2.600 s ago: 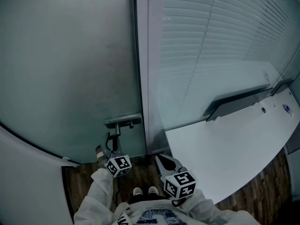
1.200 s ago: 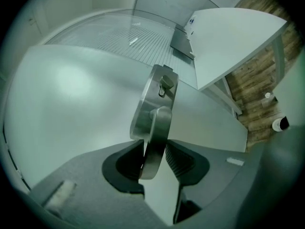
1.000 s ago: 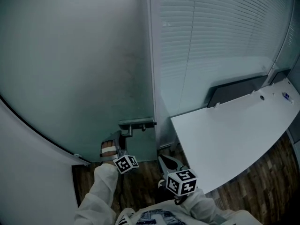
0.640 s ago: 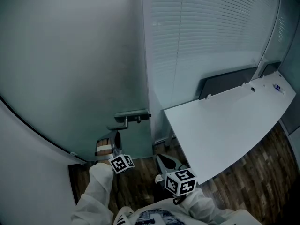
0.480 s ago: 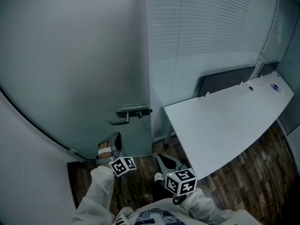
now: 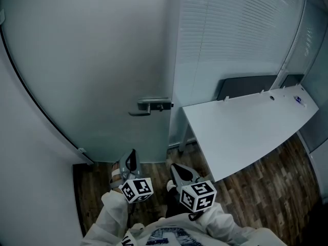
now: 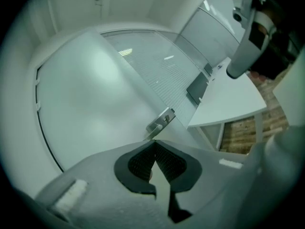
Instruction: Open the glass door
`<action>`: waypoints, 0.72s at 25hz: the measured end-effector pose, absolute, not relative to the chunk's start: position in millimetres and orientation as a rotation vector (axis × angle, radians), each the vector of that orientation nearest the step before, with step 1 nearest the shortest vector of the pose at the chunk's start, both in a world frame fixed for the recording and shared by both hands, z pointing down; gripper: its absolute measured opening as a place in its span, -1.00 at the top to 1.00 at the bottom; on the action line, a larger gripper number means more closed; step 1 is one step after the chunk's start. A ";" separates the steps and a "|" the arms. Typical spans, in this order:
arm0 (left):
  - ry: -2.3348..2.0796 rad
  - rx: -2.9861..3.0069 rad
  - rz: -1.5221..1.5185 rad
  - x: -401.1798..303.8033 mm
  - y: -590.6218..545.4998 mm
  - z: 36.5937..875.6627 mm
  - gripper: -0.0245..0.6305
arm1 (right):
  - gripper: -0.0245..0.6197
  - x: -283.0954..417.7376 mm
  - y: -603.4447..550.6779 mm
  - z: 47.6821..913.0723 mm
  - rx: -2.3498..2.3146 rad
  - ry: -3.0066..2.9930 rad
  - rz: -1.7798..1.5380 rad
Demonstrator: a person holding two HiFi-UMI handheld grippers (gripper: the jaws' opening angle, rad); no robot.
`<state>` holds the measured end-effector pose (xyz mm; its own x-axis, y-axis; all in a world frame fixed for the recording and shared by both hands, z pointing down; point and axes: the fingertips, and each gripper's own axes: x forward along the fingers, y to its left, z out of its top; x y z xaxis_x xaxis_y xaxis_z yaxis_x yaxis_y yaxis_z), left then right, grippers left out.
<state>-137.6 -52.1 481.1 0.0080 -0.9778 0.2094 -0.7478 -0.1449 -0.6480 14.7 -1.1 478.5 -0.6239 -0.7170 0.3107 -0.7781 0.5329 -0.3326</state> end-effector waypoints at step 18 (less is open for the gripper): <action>2.090 -2.368 -0.546 -74.9 95.9 470.4 0.91 | 0.91 57.8 85.1 455.9 1.290 -2.690 0.593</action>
<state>-74.9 95.9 470.4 0.0926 -0.9517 0.2927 -0.9733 -0.1485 -0.1751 57.8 85.1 455.9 -0.6362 -0.7290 0.2528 -0.7677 0.5652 -0.3020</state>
